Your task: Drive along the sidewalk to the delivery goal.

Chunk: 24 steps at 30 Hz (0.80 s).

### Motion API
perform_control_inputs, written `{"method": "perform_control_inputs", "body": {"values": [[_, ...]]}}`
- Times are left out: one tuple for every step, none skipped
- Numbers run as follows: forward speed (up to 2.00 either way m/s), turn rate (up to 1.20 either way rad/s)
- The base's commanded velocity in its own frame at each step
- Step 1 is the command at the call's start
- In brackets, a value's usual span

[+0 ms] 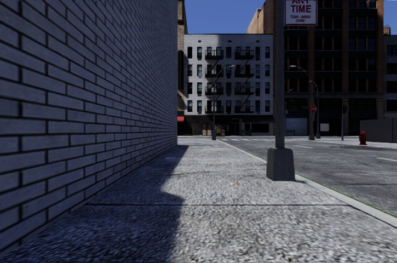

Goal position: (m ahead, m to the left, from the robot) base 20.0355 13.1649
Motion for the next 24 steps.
{"method": "perform_control_inputs", "body": {"values": [[2.00, -0.24], [2.00, -0.24], [2.00, -0.22], [2.00, -0.22], [2.00, -0.21], [2.00, -0.21], [2.00, -0.21], [2.00, -0.21], [2.00, -0.21], [2.00, -0.21], [2.00, -0.21], [2.00, -0.21], [2.00, -0.21], [2.00, -0.21], [2.00, -0.21], [2.00, -0.21], [2.00, -0.21], [2.00, -0.21], [2.00, -0.10], [2.00, 0.00], [2.00, 0.00], [2.00, 0.00], [2.00, 0.00], [2.00, 0.00]]}}
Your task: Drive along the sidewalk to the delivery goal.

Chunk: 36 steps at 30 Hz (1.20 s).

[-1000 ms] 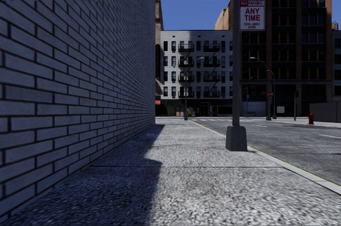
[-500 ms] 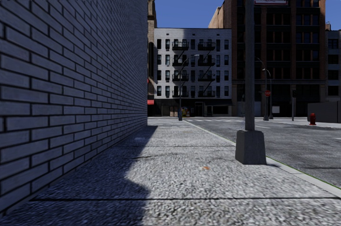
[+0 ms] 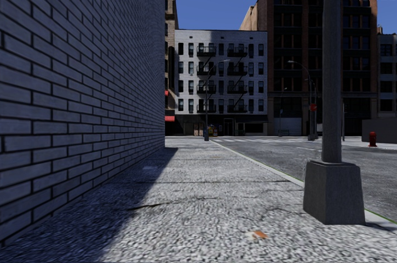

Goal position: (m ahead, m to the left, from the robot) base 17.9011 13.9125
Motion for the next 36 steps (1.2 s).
{"method": "perform_control_inputs", "body": {"values": [[2.00, 0.00], [2.00, 0.00], [2.00, 0.00], [2.00, 0.00], [2.00, 0.00], [2.00, 0.00], [2.00, 0.00], [2.00, 0.00], [2.00, 0.00], [2.00, 0.00], [2.00, 0.00], [2.00, 0.00], [2.00, 0.00], [2.00, 0.00], [2.00, 0.00], [2.00, 0.00], [2.00, 0.00], [2.00, 0.00], [2.00, 0.00], [2.00, 0.00], [2.00, 0.00], [2.00, 0.00], [2.00, 0.00], [2.00, 0.00], [2.00, 0.00], [2.00, 0.00], [2.00, 0.00], [2.00, 0.00], [2.00, 0.00], [2.00, 0.00], [2.00, 0.00], [2.00, 0.00], [2.00, 0.00], [2.00, 0.00], [2.00, 0.00], [2.00, 0.00]]}}
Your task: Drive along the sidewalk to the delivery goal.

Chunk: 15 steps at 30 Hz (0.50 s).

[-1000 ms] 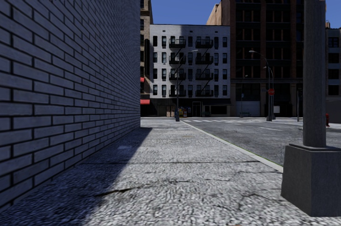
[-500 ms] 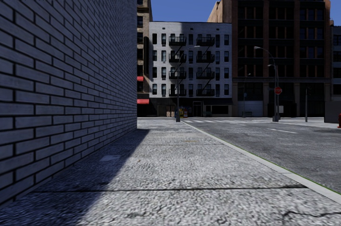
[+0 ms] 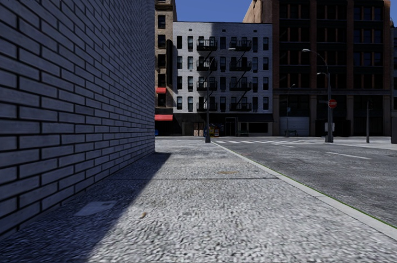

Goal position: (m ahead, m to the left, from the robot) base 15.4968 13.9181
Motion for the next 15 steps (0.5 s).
{"method": "perform_control_inputs", "body": {"values": [[2.00, 0.00], [2.00, 0.00], [2.00, 0.00], [2.00, 0.00], [2.00, 0.00], [2.00, 0.00], [2.00, 0.00], [2.00, 0.00], [2.00, 0.00], [2.00, 0.00], [2.00, 0.00], [2.00, 0.00], [2.00, 0.00], [2.00, 0.00], [2.00, 0.00]]}}
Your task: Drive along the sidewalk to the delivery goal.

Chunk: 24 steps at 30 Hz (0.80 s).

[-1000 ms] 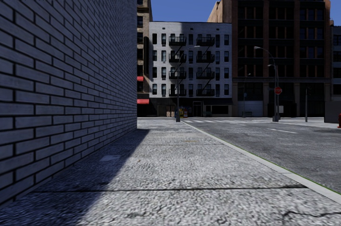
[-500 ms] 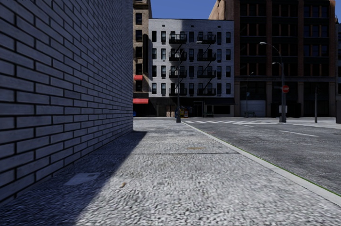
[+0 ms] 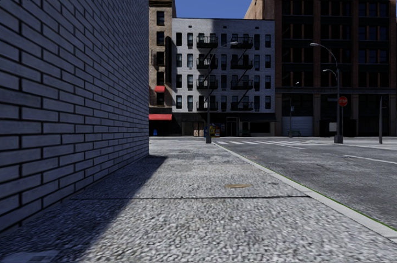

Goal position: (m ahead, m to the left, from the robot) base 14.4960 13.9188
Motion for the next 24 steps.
{"method": "perform_control_inputs", "body": {"values": [[2.00, 0.00], [2.00, 0.00], [2.00, 0.00], [2.00, 0.00], [2.00, 0.00], [2.00, 0.00], [2.00, 0.00], [2.00, 0.00], [2.00, 0.00], [2.00, 0.00], [2.00, 0.00], [2.00, 0.00], [2.00, 0.00], [2.00, 0.00], [2.00, 0.00], [2.00, 0.00], [2.00, 0.00], [2.00, 0.00], [2.00, 0.00], [2.00, 0.00], [2.00, 0.00], [2.00, 0.00], [2.00, 0.00], [2.00, 0.00]]}}
